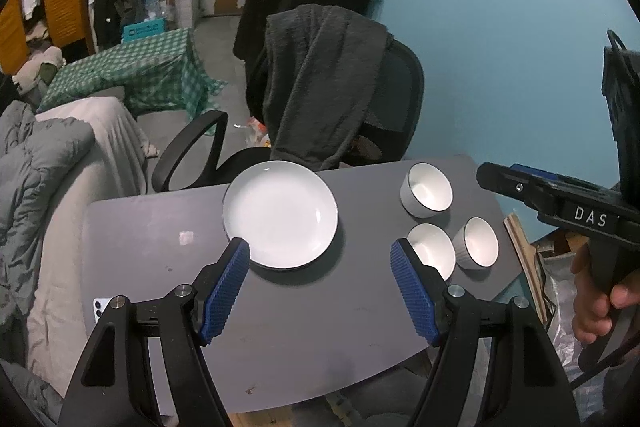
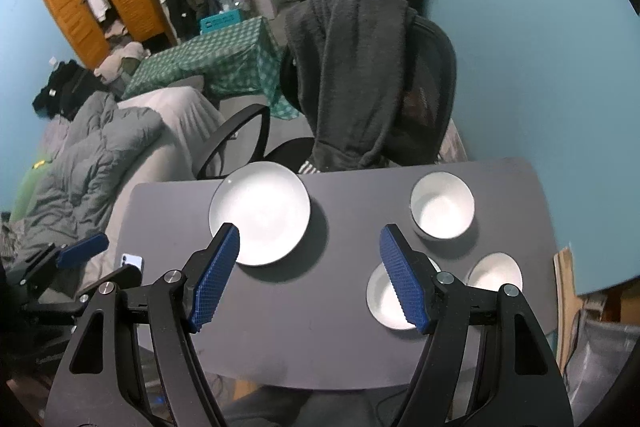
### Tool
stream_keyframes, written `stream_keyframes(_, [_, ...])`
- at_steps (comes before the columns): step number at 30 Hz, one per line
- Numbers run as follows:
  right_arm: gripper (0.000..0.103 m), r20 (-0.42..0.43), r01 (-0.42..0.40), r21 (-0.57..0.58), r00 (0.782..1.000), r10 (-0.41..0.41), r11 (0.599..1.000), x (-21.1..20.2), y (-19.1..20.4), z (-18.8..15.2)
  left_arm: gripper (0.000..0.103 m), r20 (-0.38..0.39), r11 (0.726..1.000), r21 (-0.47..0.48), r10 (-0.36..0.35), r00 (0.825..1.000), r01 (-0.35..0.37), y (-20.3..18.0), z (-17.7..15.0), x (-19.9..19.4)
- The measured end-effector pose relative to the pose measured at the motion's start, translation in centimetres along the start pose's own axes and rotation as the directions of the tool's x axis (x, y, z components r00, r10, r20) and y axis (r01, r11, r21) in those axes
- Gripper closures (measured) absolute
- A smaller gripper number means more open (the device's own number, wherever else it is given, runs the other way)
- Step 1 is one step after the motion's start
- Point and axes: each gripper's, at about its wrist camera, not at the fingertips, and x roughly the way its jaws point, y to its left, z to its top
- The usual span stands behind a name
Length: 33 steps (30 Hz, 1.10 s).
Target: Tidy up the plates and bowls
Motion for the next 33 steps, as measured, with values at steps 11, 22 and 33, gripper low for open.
stream_keyframes(11, [0.031, 0.015, 0.047, 0.081, 0.999, -0.048, 0.996, -2.0, -3.1, -1.4, 0.029, -0.010, 0.997, 0.057, -0.044, 0.999, 0.045, -2.0, 0.4, 0.0])
stream_keyframes(22, [0.031, 0.014, 0.098, 0.170, 0.995, -0.102, 0.981, -3.1, -6.4, -2.1, 0.029, -0.058, 0.984, 0.142, -0.100, 0.993, 0.107, -5.5, 1.5, 2.2])
stream_keyframes(33, [0.031, -0.024, 0.145, 0.233, 0.989, -0.144, 0.962, -3.0, -11.1, -3.0, 0.029, -0.110, 0.961, 0.235, -0.125, 0.986, 0.148, -9.9, 2.7, 5.7])
